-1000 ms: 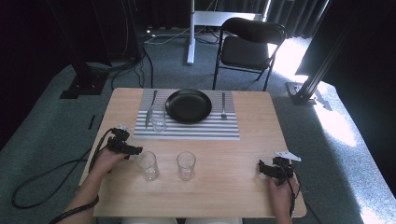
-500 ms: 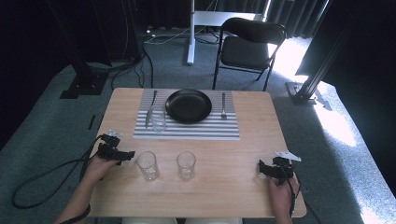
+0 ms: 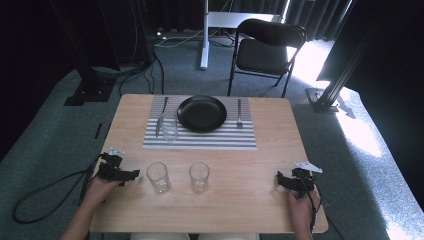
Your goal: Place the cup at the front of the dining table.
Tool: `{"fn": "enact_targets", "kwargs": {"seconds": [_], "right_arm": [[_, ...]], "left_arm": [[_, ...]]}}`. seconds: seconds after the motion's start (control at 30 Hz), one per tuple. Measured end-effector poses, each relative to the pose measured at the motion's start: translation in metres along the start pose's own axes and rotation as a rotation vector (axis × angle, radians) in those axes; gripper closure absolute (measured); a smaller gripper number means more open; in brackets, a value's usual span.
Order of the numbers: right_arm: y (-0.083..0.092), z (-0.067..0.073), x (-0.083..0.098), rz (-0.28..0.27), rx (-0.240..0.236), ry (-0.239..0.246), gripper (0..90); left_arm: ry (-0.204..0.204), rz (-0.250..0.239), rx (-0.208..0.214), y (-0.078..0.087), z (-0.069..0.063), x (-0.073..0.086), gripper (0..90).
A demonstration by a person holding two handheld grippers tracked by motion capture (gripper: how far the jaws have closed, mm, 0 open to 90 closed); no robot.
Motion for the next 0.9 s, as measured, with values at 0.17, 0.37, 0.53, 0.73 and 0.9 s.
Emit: {"fn": "enact_targets", "kwargs": {"seconds": [0.17, 0.37, 0.53, 0.73, 0.9], "right_arm": [[0.000, 0.000, 0.000, 0.000, 0.000, 0.000, 13.7], [0.000, 0.000, 0.000, 0.000, 0.000, 0.000, 13.7], [0.000, 0.000, 0.000, 0.000, 0.000, 0.000, 13.7], [0.000, 0.000, 0.000, 0.000, 0.000, -0.001, 13.7], [0.000, 0.000, 0.000, 0.001, 0.000, -0.001, 13.7]], "left_arm": [[-0.005, -0.011, -0.008, 0.003, -0.001, 0.010, 10.4], [-0.020, -0.022, -0.037, 0.011, -0.002, 0.022, 10.4], [0.019, -0.058, -0.057, 0.019, 0.000, 0.032, 10.4], [0.073, -0.096, -0.105, 0.025, 0.003, 0.043, 10.4], [0.114, -0.117, -0.147, 0.027, 0.003, 0.052, 10.4]]}}
Point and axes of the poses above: each handheld gripper's, and its own axes: y roughly backward along the jaws, x roughly out of its underside, z roughly to its left, the point moved 4 cm from there along -y, roughly forward along the jaws, and after that the axes turned 6 degrees about -y, right-handed, at the moved point
